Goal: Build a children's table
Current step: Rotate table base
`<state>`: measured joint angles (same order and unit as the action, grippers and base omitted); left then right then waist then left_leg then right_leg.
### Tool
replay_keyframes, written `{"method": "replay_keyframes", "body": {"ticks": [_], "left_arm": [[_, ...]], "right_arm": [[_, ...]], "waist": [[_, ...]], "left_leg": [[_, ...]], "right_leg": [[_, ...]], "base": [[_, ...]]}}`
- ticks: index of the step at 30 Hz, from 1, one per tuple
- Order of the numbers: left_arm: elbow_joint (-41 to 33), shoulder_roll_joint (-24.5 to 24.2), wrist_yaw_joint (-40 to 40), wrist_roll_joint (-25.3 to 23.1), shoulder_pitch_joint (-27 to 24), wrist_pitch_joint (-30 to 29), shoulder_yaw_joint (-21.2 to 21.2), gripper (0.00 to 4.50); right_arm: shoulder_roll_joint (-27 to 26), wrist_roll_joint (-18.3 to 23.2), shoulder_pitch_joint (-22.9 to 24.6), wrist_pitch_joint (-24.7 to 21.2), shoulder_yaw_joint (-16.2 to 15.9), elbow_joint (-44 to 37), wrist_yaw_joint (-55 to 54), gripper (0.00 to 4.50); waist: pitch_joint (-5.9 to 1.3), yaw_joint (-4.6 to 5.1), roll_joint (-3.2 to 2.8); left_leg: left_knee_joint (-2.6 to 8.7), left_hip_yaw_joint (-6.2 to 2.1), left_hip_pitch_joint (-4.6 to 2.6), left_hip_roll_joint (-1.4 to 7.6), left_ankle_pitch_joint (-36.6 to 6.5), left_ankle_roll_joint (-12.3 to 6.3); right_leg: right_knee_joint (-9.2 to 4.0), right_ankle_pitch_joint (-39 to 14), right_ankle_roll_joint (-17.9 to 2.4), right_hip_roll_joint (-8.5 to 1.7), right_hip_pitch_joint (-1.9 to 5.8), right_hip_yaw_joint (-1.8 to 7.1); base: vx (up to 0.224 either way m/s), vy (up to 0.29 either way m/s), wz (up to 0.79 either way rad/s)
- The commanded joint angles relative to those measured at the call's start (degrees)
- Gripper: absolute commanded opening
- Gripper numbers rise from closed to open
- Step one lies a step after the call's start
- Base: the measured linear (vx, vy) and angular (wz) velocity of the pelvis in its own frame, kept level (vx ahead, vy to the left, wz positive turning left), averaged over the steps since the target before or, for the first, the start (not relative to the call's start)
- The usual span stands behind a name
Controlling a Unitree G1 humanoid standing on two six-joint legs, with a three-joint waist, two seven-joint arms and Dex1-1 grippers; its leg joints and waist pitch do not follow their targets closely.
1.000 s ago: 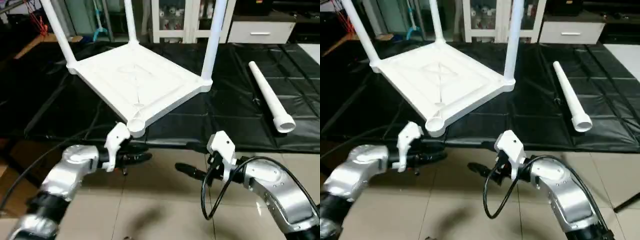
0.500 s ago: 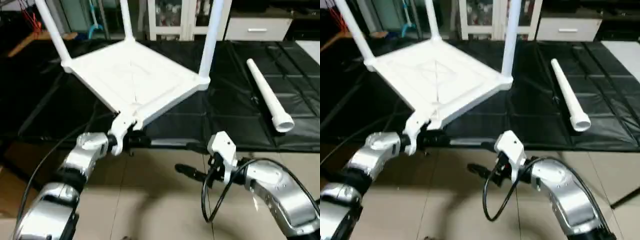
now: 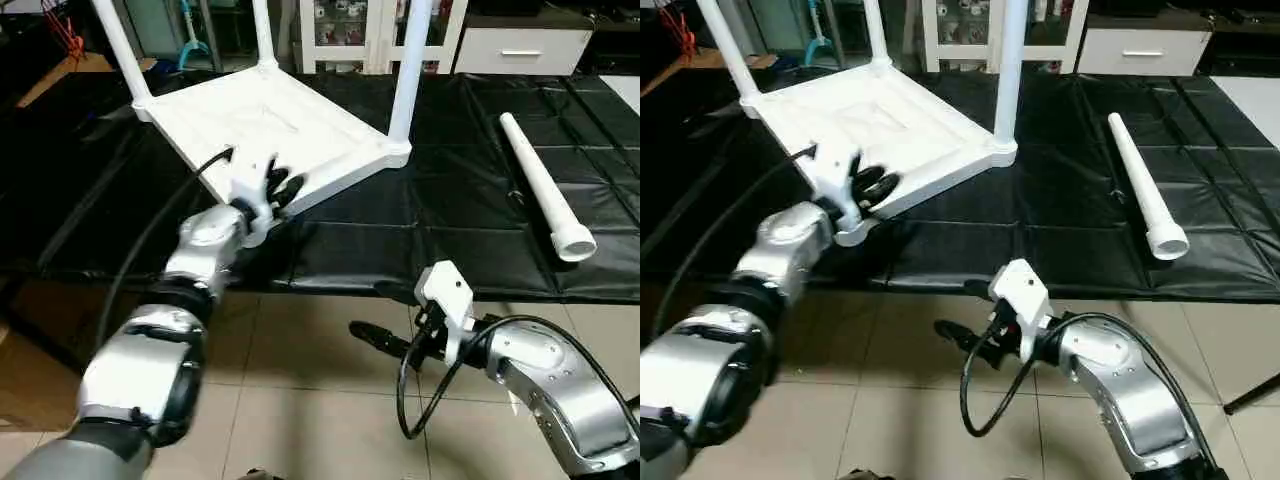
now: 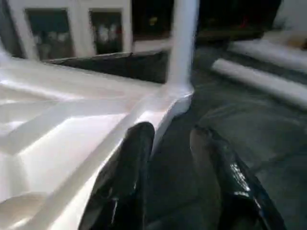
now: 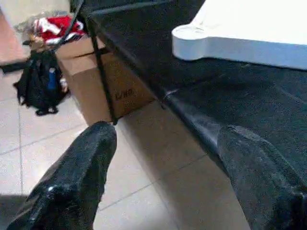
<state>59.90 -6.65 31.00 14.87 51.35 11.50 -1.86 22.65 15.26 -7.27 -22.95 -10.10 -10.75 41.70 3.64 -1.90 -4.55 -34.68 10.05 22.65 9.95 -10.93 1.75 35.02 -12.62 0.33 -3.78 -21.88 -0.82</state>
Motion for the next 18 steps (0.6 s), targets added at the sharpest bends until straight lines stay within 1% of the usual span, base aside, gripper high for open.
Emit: {"method": "replay_keyframes", "body": {"ticks": [1,2,3,4,5,6,7,8,9,10,11,12,13,14,15,16,17,18], "left_arm": [[-7.15,0.49,-1.04,1.60,-3.60,-3.06,-0.48,1.54],[-7.15,0.49,-1.04,1.60,-3.60,-3.06,-0.48,1.54],[-13.56,0.65,-4.37,2.25,-7.60,-5.81,-0.85,1.54],[-19.10,0.68,-7.37,2.55,-11.33,-7.47,-1.41,1.54],[-23.71,0.27,-9.77,1.69,-14.53,-8.50,-1.26,1.54],[-25.05,0.14,-10.47,1.44,-15.47,-8.80,-1.22,1.54],[-31.34,-0.53,-13.38,-0.05,-20.23,-10.60,-1.31,1.54],[-35.06,-0.72,-14.82,-1.00,-23.25,-11.67,-1.69,1.54],[-42.66,-0.62,-18.07,-2.74,-29.61,-14.24,-2.83,1.54],[-42.84,-0.61,-18.15,-2.78,-29.77,-14.30,-2.86,1.54],[-50.50,0.36,-20.83,-5.07,-36.69,-17.24,-4.03,1.54],[-53.21,1.04,-21.50,-5.85,-39.12,-17.62,-4.46,1.54],[-54.97,1.32,-21.78,-5.98,-40.38,-17.85,-4.35,1.54],[-59.12,2.08,-22.49,-6.05,-43.24,-18.26,-4.03,1.54],[-60.66,2.63,-23.23,-5.97,-44.21,-18.57,-3.84,1.54],[-61.56,2.98,-23.77,-5.91,-44.74,-18.87,-3.69,1.54],[-61.65,3.01,-23.82,-5.90,-44.79,-18.91,-3.68,1.54],[-62.39,3.28,-24.29,-5.33,-45.19,-18.75,-2.93,1.54]], "right_arm": [[-1.59,-1.34,-1.46,1.57,1.14,0.97,-3.68,3.66],[-1.59,-1.34,-1.46,1.57,1.14,0.97,-3.68,3.66],[-3.27,-2.99,-2.34,0.63,1.75,2.73,-7.79,3.66],[-4.86,-4.64,-3.16,0.11,2.40,4.40,-11.88,3.66],[-6.14,-5.84,-3.77,-0.18,3.03,5.56,-15.19,3.66],[-6.52,-6.19,-3.94,-0.26,3.21,5.90,-16.15,3.66],[-7.69,-8.22,-4.70,0.15,3.40,7.13,-19.93,3.66],[-8.09,-9.45,-5.00,0.36,3.23,7.67,-21.63,3.66],[-8.64,-12.71,-5.44,1.33,2.60,8.68,-25.44,3.66],[-8.65,-12.80,-5.45,1.36,2.58,8.71,-25.53,3.66],[-9.51,-14.23,-5.55,2.66,2.83,9.92,-28.10,3.66],[-10.45,-13.44,-5.50,2.99,3.81,10.19,-28.83,3.66],[-11.03,-12.81,-5.52,3.12,4.42,10.24,-29.08,3.66],[-12.46,-11.39,-5.64,3.70,5.91,10.23,-29.83,3.66],[-12.93,-10.92,-5.95,4.07,6.28,10.12,-29.90,3.66],[-13.17,-10.69,-6.20,4.34,6.42,10.07,-29.89,3.66],[-13.19,-10.67,-6.23,4.37,6.44,10.07,-29.89,3.66],[-13.55,-10.55,-6.86,4.36,6.50,10.31,-29.94,3.66]], "waist": [[-4.58,-0.29,0.12],[-4.59,-0.16,0.22],[-4.64,-0.14,-0.04],[-4.35,0.16,0.08],[-4.34,0.23,0.03],[-4.30,0.48,-0.13],[-4.40,0.40,-0.48],[-4.33,0.58,-0.29],[-4.19,0.70,0.00],[-4.37,0.66,-0.39],[-4.52,0.74,-0.04],[-4.11,0.72,-0.36],[-4.11,0.72,-0.36],[-4.04,0.33,0.42],[-3.92,0.07,-0.08],[-3.84,-0.01,0.38],[-3.77,-0.25,0.26],[-3.67,-0.30,0.54]], "left_leg": [[3.51,-1.34,-1.22,2.90,-4.84,-5.02],[3.55,-1.33,-1.18,2.93,-5.12,-5.19],[3.65,-1.50,-1.23,3.24,-5.39,-4.84],[3.78,-1.44,-0.91,2.92,-5.44,-4.96],[3.84,-1.39,-1.15,2.97,-6.46,-4.51],[4.00,-1.39,-1.26,3.04,-7.61,-3.94],[3.95,-1.30,-1.67,3.20,-8.68,-2.85],[4.08,-1.28,-1.53,3.10,-8.50,-2.64],[4.28,-1.28,-1.30,3.21,-7.76,-2.19],[4.26,-1.39,-1.39,3.40,-7.62,-1.84],[4.14,-1.24,-1.58,3.48,-7.54,-1.69],[4.27,-1.10,-1.45,3.07,-8.16,-1.65],[4.27,-1.10,-1.45,3.07,-8.16,-1.65],[4.47,-0.98,-1.66,3.38,-10.04,-1.68],[4.63,-0.99,-1.76,3.30,-11.49,-1.14],[4.77,-0.93,-1.95,3.39,-12.47,-0.73],[4.85,-0.99,-2.11,3.34,-13.51,0.07],[4.96,-1.01,-1.93,3.22,-13.73,0.61]], "right_leg": [[-2.57,13.59,-18.52,-4.34,2.90,1.35],[-2.58,12.98,-18.45,-4.32,2.92,1.33],[-2.41,12.13,-18.33,-4.39,3.12,1.32],[-2.68,11.22,-18.05,-4.19,3.00,1.26],[-2.88,8.77,-17.71,-4.11,2.82,1.23],[-3.11,5.90,-17.29,-4.02,2.66,1.23],[-3.26,3.29,-16.43,-3.87,2.46,1.30],[-3.37,2.66,-15.99,-3.69,2.47,1.29],[-3.43,2.62,-15.02,-3.55,2.45,1.24],[-3.08,2.86,-14.89,-3.65,2.54,1.16],[-3.18,2.87,-14.24,-3.62,2.39,1.22],[-3.60,1.00,-13.31,-3.28,2.06,1.19],[-3.60,1.00,-13.31,-3.28,2.06,1.19],[-4.05,-1.96,-12.58,-3.49,1.72,1.52],[-4.14,-4.20,-11.86,-3.36,1.41,1.52],[-4.32,-5.30,-11.45,-3.21,1.20,1.53],[-4.35,-6.46,-10.78,-3.22,1.07,1.65],[-4.33,-7.18,-9.99,-3.17,1.07,1.73]], "base": [[0.000,0.000,0.00],[0.000,0.000,0.00],[0.000,0.000,0.00],[0.000,0.000,0.00],[0.000,0.000,0.00],[0.000,0.000,0.00],[0.000,0.000,0.00],[0.000,0.000,0.00],[0.000,0.000,0.00],[0.000,0.000,0.00],[0.000,0.000,0.00],[0.000,0.000,0.00],[0.000,0.000,0.00],[0.000,0.000,0.00],[0.000,0.000,0.00],[0.000,0.000,0.00],[0.000,0.000,0.00],[0.000,0.000,0.00]]}}
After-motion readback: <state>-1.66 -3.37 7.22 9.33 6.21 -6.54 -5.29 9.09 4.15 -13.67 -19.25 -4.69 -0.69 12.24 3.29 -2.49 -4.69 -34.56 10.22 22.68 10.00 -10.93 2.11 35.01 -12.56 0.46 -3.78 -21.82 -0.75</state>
